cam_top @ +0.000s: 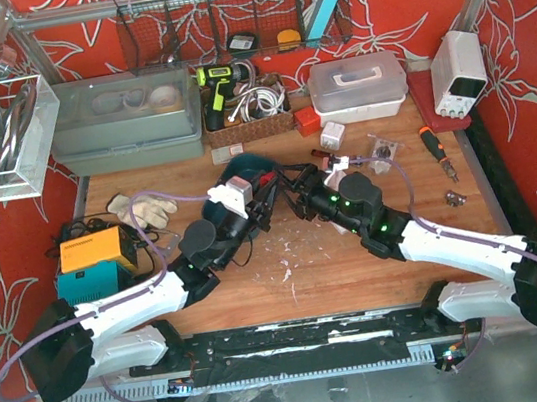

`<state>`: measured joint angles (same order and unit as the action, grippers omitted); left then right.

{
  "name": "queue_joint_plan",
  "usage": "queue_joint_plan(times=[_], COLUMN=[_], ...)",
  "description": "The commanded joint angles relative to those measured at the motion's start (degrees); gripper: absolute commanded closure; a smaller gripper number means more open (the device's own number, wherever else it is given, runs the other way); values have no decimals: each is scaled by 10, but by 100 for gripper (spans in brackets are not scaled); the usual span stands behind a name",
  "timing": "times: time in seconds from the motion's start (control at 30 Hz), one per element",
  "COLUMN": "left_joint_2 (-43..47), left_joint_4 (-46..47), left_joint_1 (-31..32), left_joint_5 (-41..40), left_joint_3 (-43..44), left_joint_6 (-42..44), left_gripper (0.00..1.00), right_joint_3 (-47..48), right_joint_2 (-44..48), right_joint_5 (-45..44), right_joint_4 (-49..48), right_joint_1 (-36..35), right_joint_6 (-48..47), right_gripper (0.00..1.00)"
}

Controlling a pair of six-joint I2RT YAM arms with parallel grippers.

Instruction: Install the large spring

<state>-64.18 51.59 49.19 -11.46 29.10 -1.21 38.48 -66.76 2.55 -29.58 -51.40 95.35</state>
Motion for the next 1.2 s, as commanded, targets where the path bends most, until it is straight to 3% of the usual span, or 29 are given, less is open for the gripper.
queue_joint_plan(times=[0.0,0.2,0.33,0.5,0.63,0.77,0.8,0.97,1.17], left_joint_2=[3,16,15,4,8,16,16,30,47], left_joint_4=[65,82,84,86,85,38,22,-59,-155], left_joint_1=[6,7,7,7,7,7,7,5,5], left_joint_5=[8,27,29,24,19,-14,-22,-20,-22], left_joint_3=[-1,-21,-29,-37,-49,-53,-52,-37,-25], left_joint_6=[4,-7,-10,-9,-5,-6,-10,-46,-61], left_gripper=[100,100,100,100,100,100,99,38,11], right_joint_3=[18,14,18,14,-7,-12,-6,0,8], right_joint_2=[-11,-18,-21,-15,4,40,54,103,141], right_joint_5=[-24,-38,-45,-53,-80,-96,-97,-120,-190], right_joint_4=[-73,-112,-132,-153,-162,-160,-139,-59,35], right_joint_1=[-17,-20,-20,-20,-19,-18,-18,-18,-18], right_joint_6=[31,43,46,29,3,-81,-110,-247,-446], right_gripper=[30,31,39,65,78,100,100,100,100])
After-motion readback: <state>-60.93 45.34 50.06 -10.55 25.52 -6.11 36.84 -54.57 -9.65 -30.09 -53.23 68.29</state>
